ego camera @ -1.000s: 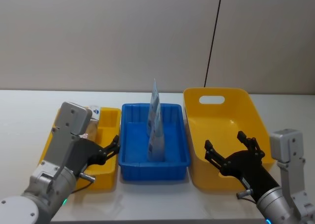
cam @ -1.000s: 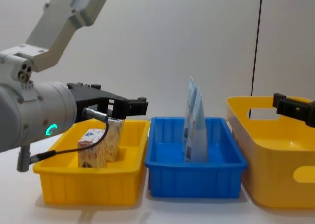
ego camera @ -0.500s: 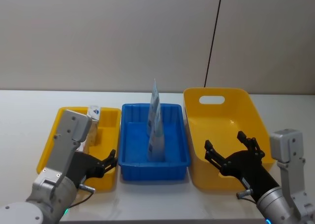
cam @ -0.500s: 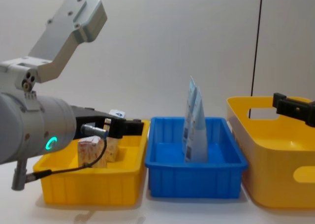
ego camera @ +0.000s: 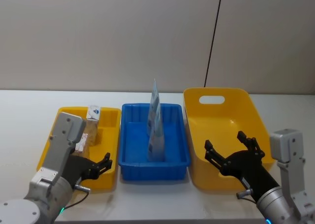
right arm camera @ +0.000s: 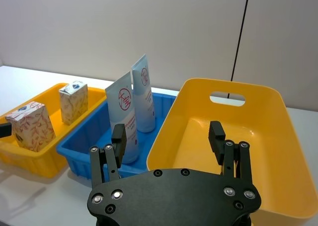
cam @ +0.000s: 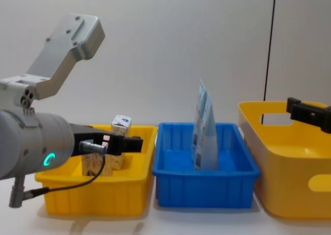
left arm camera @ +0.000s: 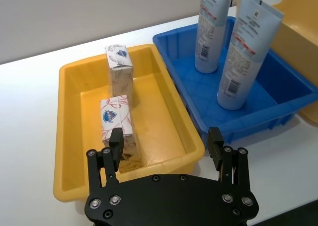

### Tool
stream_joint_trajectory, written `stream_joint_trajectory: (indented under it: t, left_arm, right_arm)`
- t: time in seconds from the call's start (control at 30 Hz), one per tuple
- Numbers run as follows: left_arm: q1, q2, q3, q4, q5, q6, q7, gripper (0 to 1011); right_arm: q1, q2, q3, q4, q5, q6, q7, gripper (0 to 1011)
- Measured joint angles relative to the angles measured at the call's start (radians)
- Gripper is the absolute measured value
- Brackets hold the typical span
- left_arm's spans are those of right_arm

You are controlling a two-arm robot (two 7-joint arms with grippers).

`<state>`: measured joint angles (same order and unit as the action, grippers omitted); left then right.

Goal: Bimanual collaborative sorting of washing and personal care products

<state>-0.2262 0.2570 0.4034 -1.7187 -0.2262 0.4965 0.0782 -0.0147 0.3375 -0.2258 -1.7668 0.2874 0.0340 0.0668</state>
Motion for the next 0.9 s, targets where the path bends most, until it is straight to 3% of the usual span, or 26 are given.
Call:
stream_joint_trajectory:
  t: [0.9]
  left_arm:
    - [-0.089, -0.011, -0.048, 0.193, -0.018, -0.074, -0.088, 1001]
  right_arm:
    - [0.000, 0.000, 0.000, 0.000, 0.000, 0.000, 0.000, 1003]
